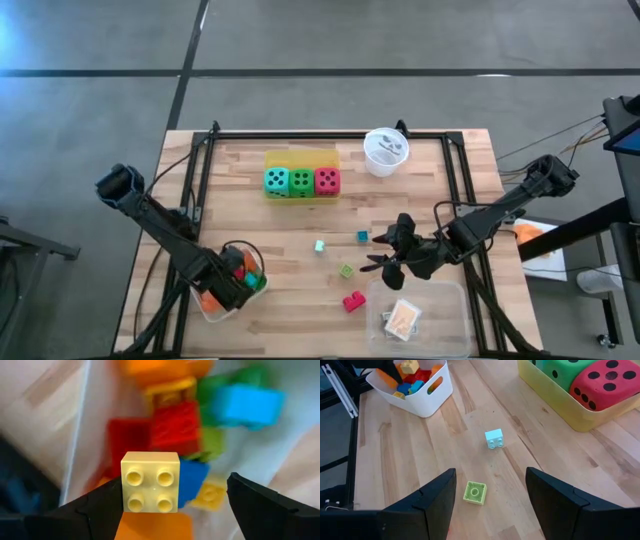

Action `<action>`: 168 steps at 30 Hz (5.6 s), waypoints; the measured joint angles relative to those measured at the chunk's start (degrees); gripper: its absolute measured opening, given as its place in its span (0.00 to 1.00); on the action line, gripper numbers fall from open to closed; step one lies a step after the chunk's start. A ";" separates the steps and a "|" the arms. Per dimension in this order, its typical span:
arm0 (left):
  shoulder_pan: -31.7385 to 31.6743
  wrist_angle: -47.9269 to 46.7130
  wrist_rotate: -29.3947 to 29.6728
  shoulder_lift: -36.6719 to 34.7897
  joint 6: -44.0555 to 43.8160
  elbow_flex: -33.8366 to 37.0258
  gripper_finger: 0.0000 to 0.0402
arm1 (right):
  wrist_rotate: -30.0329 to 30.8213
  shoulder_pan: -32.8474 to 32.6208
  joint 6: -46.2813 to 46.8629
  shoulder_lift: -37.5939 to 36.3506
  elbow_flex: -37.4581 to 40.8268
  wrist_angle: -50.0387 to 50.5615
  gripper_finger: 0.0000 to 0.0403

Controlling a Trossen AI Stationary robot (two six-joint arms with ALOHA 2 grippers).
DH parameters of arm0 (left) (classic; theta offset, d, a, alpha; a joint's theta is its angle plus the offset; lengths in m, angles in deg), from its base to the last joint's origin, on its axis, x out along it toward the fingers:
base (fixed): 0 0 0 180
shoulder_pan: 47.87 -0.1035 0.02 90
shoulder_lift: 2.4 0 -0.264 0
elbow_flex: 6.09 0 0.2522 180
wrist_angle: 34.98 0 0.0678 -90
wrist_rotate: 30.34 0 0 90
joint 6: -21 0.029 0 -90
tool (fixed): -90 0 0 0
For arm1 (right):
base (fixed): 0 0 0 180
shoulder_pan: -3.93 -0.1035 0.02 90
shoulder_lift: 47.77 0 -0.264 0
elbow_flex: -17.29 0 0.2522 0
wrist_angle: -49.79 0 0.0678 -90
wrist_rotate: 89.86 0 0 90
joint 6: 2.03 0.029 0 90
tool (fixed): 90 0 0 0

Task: Pick & Place Toys
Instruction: Put the yellow game piece into the white bin, then put the light blue game piece into the white bin

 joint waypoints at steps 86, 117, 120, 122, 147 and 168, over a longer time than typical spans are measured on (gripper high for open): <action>3.87 5.14 6.52 -2.84 8.42 -1.33 0.81 | -21.06 6.53 -26.38 34.67 -21.53 -48.18 0.58; 6.00 15.17 20.46 -5.13 35.27 -1.24 0.81 | -22.66 14.98 -23.11 58.44 -40.26 -53.85 0.45; 5.95 13.73 20.91 -5.54 35.26 -1.20 0.81 | -22.45 15.72 -21.77 59.04 -40.26 -53.83 0.35; 5.95 13.39 20.99 -5.64 35.03 -1.15 0.81 | -22.34 15.86 -21.85 59.14 -40.26 -53.87 0.29; -2.41 7.27 19.90 -5.57 15.83 -5.39 0.81 | -16.24 12.67 -19.09 41.31 -40.44 -12.32 0.02; -23.51 17.80 7.54 1.28 35.42 -6.18 0.81 | -0.60 1.93 7.78 8.78 -12.02 16.41 0.02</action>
